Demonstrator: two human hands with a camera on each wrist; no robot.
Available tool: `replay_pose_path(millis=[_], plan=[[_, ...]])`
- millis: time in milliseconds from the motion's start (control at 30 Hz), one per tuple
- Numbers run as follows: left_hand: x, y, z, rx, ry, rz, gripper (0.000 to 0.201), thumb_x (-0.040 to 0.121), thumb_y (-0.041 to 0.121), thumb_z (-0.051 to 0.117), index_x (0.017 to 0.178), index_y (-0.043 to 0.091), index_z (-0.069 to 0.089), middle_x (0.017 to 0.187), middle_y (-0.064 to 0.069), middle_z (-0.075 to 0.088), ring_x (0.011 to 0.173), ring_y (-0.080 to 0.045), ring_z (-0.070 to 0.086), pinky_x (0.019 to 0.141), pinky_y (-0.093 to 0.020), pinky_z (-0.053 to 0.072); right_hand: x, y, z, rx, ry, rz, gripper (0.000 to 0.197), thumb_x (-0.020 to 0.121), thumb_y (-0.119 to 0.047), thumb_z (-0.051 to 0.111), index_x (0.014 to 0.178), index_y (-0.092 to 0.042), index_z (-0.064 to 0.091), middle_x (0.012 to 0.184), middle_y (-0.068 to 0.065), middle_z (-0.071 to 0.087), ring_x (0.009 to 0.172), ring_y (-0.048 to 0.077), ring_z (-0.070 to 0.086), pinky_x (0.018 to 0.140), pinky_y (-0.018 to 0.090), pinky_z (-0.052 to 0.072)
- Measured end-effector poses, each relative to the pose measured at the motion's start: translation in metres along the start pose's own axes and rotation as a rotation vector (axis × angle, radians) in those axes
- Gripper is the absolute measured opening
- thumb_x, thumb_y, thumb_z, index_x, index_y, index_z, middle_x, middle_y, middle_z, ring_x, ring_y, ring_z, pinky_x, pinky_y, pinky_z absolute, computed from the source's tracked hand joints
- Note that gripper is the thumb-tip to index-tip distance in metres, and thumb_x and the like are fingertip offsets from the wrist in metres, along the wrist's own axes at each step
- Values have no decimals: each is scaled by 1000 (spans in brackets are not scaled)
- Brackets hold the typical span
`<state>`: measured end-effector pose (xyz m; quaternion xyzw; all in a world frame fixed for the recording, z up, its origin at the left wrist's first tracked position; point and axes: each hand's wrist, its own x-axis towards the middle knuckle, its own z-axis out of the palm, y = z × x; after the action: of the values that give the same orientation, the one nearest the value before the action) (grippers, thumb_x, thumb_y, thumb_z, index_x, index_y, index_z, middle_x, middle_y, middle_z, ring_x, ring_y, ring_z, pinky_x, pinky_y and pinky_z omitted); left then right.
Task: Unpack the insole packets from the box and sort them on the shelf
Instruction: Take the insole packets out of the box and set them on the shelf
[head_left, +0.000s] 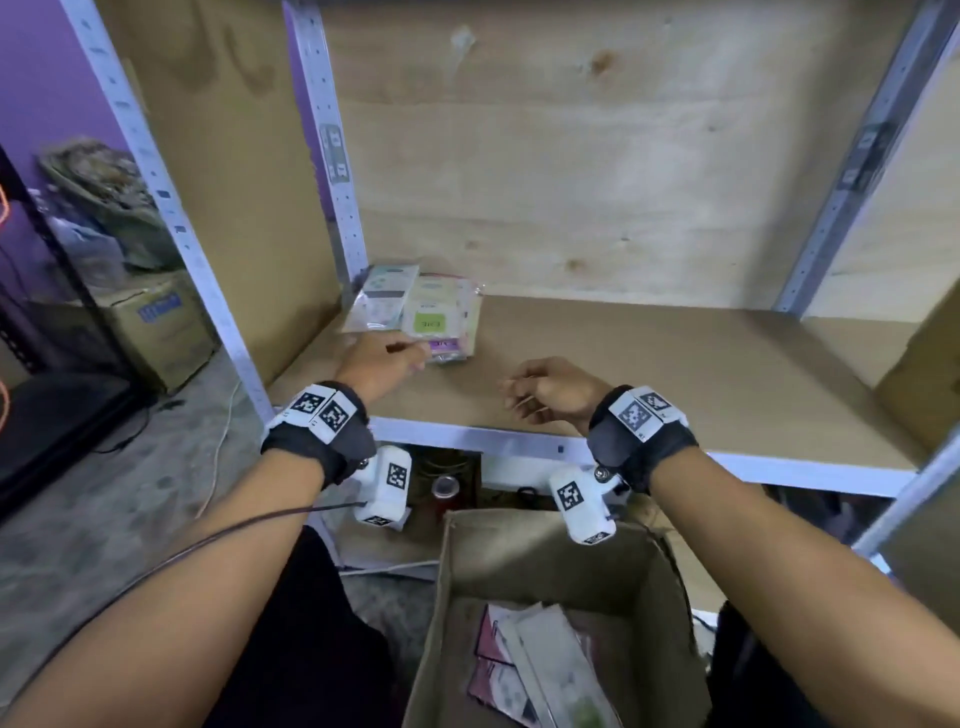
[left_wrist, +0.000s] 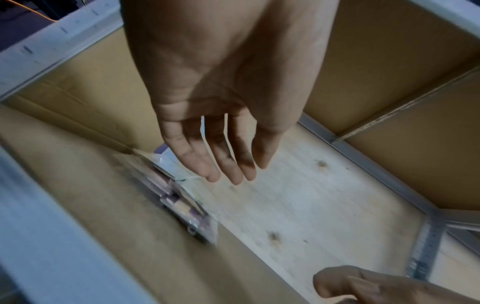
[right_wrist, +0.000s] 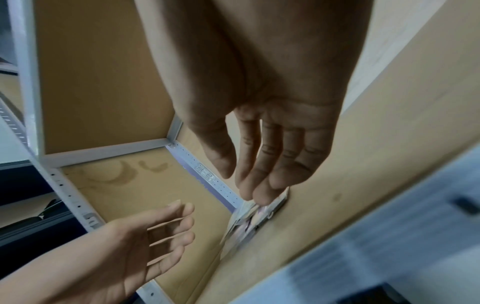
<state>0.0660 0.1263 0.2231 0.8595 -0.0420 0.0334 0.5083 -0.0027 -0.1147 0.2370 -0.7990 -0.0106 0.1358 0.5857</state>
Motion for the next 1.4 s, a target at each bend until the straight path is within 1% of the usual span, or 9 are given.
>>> replay_pose_path(millis=[133,267,467,633,800,1000,1133,1300,1400], plan=[[-49,0,30,-45,-78,-23,15,93,22,68,77,20,69,73,2,69,54,0,58,57,-14,46,-45,27,-10,-55,-3,35,7,96,-1,55,96,-6,59,82,15,62,63,21,55,54,24,40],[-87,-15,71,-46,-185,-115,12,93,22,66,83,15,70,77,-3,68,63,-13,55,60,-18,45,-71,60,-20,-125,-9,95,5,96,-7,59,97,-4,62,87,16,63,63,20,58,52,22,42],[-117,-49,132,57,-332,-175,19,94,25,64,84,12,73,77,-4,73,66,-16,62,68,-26,50,-82,119,-28,-349,-18,182,12,95,-5,56,88,-10,65,87,13,69,63,17,62,50,20,48],[-128,-89,177,103,-453,-276,16,97,21,60,88,13,69,74,0,69,62,-11,60,52,-14,48,-75,171,-28,-460,-162,247,19,97,-15,58,102,1,68,86,9,69,71,18,65,64,28,52],[-124,-129,207,212,-556,-344,23,96,26,64,76,14,70,78,-6,70,70,-19,64,71,-24,51,-55,218,-19,-406,-179,339,14,95,-12,61,83,-11,66,79,6,68,63,15,63,57,26,51],[-109,-170,236,222,-611,-493,26,96,28,64,77,11,72,79,-1,72,73,-17,66,55,-15,48,-12,275,-2,-252,-258,535,12,97,-7,55,87,-6,63,71,8,62,53,14,54,44,18,42],[-104,-189,251,226,-660,-572,27,96,18,60,94,-4,75,105,-18,75,101,-35,70,91,-41,57,14,314,10,-235,-238,597,12,96,-13,57,86,-10,63,75,6,67,63,18,62,56,28,52],[-105,-210,264,243,-629,-616,24,94,17,60,93,-2,74,101,-22,74,83,-28,65,82,-39,55,29,359,25,-213,-153,721,16,95,-11,56,105,0,63,84,16,66,64,25,60,62,34,52],[-106,-217,269,317,-668,-632,29,96,25,59,93,0,74,100,-17,75,87,-29,69,82,-35,57,27,387,28,-395,-105,730,38,95,-21,56,128,-2,60,124,21,64,105,34,64,90,36,52]])
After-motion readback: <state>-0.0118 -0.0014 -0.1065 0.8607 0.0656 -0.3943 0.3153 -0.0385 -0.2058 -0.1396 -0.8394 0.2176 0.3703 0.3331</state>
